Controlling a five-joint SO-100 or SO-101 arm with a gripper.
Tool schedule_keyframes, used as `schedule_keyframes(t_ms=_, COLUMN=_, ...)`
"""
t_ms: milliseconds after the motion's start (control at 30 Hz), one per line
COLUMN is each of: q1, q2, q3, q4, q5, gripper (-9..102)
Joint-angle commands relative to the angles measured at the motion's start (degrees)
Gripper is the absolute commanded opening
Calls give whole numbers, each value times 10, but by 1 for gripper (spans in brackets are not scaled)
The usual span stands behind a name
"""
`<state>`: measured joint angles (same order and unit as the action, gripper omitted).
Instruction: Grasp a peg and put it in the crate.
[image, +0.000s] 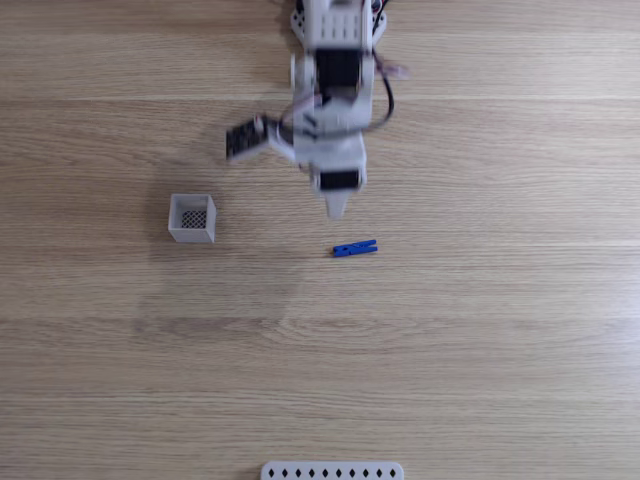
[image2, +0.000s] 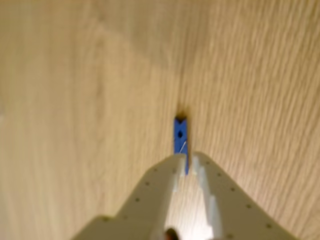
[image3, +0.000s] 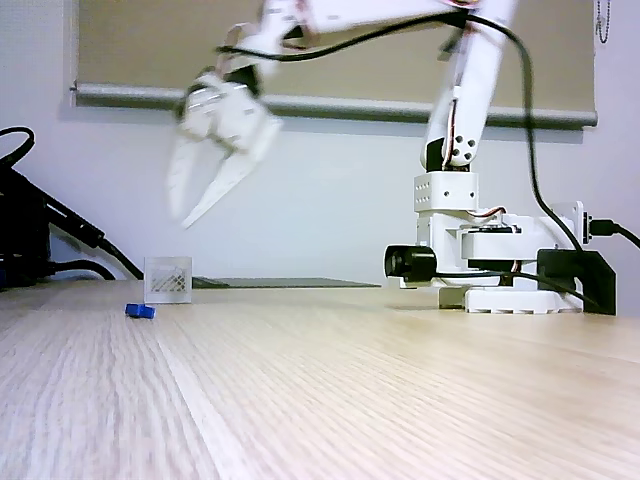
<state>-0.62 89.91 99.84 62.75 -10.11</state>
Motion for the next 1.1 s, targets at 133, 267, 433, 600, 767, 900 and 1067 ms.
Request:
schedule_keyframes(t_ms=133, q1=-29, q2=-134, q3=-265, q4=130, q5=49, gripper=7)
schedule_keyframes(t_ms=267, q1=-51, q2=-156, q3=-316, q4=160, q5=62, gripper=17)
schedule_keyframes(t_ms=433, q1=-60, q2=-166, q3=-319, q4=157, q5=69, gripper=16)
schedule_keyframes(t_ms=600, q1=-57, q2=-185, q3=-308, q4=156, q5=69, gripper=13)
schedule_keyframes(t_ms=767, q1=-53, q2=-223, q3=-309, q4=156, q5=69, gripper=13)
schedule_keyframes(t_ms=900, q1=-54, q2=-239, q3=-313, q4=151, q5=69, gripper=13)
schedule_keyframes(t_ms=1067, q1=-53, q2=-245, q3=-305, q4=120, q5=70, gripper=12)
